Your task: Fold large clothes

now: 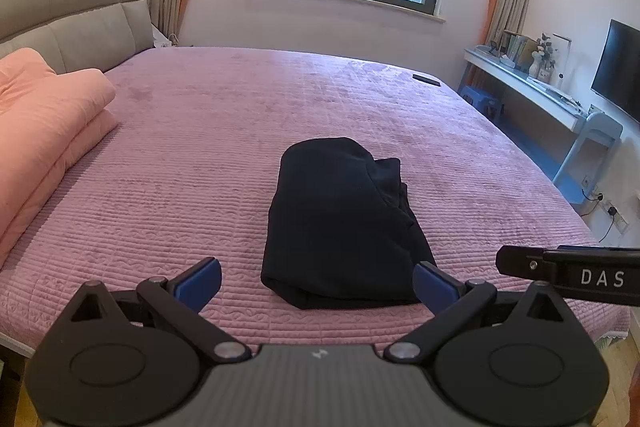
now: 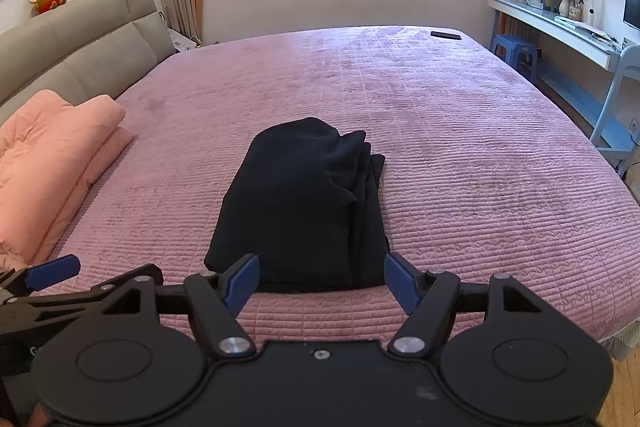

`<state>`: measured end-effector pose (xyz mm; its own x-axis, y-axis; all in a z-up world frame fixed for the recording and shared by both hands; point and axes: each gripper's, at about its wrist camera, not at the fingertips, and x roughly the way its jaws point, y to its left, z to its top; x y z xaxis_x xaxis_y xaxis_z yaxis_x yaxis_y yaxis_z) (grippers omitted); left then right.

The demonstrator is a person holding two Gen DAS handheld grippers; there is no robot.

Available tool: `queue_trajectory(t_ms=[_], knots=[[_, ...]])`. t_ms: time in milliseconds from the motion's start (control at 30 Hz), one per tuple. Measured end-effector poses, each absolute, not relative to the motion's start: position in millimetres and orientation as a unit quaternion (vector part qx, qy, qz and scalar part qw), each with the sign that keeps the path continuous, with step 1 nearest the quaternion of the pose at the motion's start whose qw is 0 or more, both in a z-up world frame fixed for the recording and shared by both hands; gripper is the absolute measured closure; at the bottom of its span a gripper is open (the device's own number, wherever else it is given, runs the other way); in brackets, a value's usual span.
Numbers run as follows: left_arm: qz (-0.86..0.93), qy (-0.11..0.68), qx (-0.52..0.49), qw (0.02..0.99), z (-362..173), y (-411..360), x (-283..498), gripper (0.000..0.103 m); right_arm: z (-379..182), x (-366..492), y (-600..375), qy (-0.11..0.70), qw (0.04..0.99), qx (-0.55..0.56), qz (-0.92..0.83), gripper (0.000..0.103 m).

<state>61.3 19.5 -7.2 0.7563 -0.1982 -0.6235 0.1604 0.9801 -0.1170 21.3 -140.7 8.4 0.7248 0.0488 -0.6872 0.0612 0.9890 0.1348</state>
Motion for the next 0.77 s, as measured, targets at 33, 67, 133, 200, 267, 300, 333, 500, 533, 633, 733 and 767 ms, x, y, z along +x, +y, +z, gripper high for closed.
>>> queue_trajectory(t_ms=[33,67,133,200,267,300,333,500,533,633,733,767], knots=[[-0.096,0.336,-0.028,0.936,-6.7,19.8,62.1,0.000,8.1,21.7,-140.5,0.371,0.926,0.074,-0.003,0.021],[-0.096,0.336,-0.028,0.936,-6.8,19.7,62.0,0.000,7.7,21.9,-140.1,0.372,0.926,0.073,-0.003,0.021],[-0.097,0.334,-0.027,0.937,-6.9,20.0,62.5,0.000,7.2,22.9,-139.8,0.373,0.925,0.072,-0.003,0.021],[-0.091,0.328,-0.020,0.940,-7.3,17.9,62.5,0.000,6.1,23.7,-139.9,0.375,0.924,0.072,-0.004,0.021],[-0.088,0.322,-0.013,0.943,-7.6,16.0,62.6,0.000,5.3,25.4,-140.5,0.377,0.924,0.067,-0.005,0.021],[-0.089,0.320,-0.009,0.943,-7.7,14.8,62.8,0.000,4.8,26.4,-140.5,0.377,0.924,0.065,-0.006,0.021],[-0.088,0.317,-0.005,0.944,-8.0,13.6,63.2,0.000,4.2,28.0,-140.3,0.378,0.923,0.065,-0.008,0.021],[-0.081,0.316,0.023,0.945,-11.5,11.3,67.0,0.000,-0.7,33.7,-139.7,0.386,0.920,0.064,-0.008,0.021],[-0.082,0.317,0.022,0.944,-12.4,12.7,68.0,0.000,-1.8,34.8,-139.3,0.387,0.920,0.064,-0.007,0.021],[-0.086,0.322,0.016,0.943,-16.2,15.9,70.3,0.000,-5.5,36.9,-139.5,0.392,0.918,0.061,-0.004,0.021],[-0.081,0.316,0.026,0.945,-18.6,15.6,70.4,0.000,-7.4,38.7,-139.7,0.395,0.917,0.060,-0.003,0.021],[-0.078,0.316,0.030,0.945,-19.2,15.8,71.6,0.000,-7.8,39.1,-139.9,0.396,0.916,0.060,-0.003,0.021]])
